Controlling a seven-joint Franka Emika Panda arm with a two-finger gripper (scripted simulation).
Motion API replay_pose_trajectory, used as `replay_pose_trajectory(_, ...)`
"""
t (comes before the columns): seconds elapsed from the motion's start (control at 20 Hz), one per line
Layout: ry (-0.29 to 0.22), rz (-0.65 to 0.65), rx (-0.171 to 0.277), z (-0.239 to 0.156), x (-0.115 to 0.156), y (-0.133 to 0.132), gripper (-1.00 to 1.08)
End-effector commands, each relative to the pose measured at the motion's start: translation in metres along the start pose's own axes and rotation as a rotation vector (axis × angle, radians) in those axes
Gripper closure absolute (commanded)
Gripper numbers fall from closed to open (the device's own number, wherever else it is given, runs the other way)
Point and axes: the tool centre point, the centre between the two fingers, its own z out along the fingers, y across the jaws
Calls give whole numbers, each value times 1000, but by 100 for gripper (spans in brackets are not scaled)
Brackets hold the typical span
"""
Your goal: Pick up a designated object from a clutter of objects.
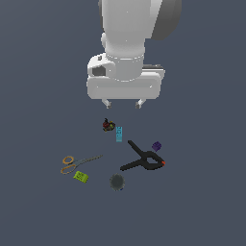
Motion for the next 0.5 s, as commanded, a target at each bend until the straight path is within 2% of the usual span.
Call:
replay_pose_trajectory(0.0, 0, 0, 0, 0, 0, 0, -92)
replay_pose_trajectory(0.45, -10, 61, 2, 13, -1, 31, -92)
